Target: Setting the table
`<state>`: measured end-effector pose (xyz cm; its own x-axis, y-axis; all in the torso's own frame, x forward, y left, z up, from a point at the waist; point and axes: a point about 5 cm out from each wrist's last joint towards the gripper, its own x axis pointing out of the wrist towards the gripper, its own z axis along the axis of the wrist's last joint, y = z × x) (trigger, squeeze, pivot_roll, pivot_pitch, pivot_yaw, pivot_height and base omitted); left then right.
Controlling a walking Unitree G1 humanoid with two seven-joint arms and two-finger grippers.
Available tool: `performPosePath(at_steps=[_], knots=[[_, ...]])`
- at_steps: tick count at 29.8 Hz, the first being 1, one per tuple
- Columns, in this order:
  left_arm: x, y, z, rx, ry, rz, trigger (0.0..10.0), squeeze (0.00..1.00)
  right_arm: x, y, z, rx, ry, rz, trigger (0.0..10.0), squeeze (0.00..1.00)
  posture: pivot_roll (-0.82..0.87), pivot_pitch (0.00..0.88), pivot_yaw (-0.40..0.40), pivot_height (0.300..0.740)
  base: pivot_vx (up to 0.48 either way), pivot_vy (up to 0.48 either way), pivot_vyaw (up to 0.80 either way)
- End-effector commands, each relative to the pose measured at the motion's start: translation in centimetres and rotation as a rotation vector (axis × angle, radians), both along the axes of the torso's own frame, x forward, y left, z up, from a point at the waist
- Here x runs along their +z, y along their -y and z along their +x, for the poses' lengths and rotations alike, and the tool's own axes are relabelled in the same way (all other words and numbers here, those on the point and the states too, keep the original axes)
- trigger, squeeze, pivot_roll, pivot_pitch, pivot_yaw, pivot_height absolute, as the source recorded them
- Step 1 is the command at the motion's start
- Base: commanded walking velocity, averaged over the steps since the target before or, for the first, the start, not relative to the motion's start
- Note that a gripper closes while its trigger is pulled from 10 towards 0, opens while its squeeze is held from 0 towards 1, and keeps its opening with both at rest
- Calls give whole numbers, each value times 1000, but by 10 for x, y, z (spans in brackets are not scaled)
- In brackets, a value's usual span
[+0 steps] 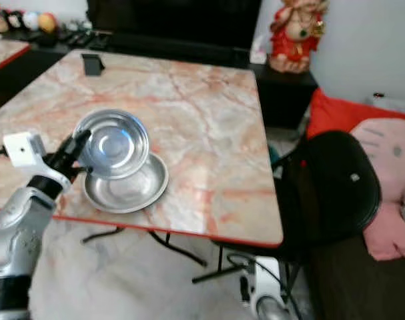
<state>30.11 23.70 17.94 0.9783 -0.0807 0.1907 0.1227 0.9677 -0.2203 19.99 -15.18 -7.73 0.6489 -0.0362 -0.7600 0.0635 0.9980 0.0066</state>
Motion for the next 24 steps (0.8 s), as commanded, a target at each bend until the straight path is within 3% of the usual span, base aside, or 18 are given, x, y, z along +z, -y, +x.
performPosePath(at_steps=[1,8,12,15,16,17,20,24], knots=[[3,17,4,-77,4,-39,10000,0,-1,15,-3,-18,-9,-32,10000,0,-41,0,-79,740,0,0,0],[3,32,-2,-249,-31,-248,10000,0,-1,14,-2,2,-11,-36,10000,0,-41,0,-80,740,0,0,0],[-3,25,-4,-239,-95,-246,10000,0,0,15,-2,-2,-11,-37,10000,0,-37,0,-79,740,0,0,0],[-5,26,-10,-289,-170,-210,10000,0,0,15,-1,0,-10,-38,10000,0,-33,0,-80,740,0,0,0],[-7,25,-10,-279,-201,-204,10000,0,0,15,-1,1,-10,-38,10000,0,-33,0,-80,740,0,0,0],[-18,18,-7,-197,-305,-192,10000,0,0,16,-1,4,-11,-38,10000,0,-29,0,-81,740,0,0,0],[-17,14,-6,-169,-314,-252,10000,0,0,15,-1,7,-11,-38,10000,0,-28,0,-80,740,0,0,0],[-19,11,-6,-147,-362,-211,10000,0,0,15,-2,7,-12,-37,10000,0,-32,0,-77,740,0,0,0]])
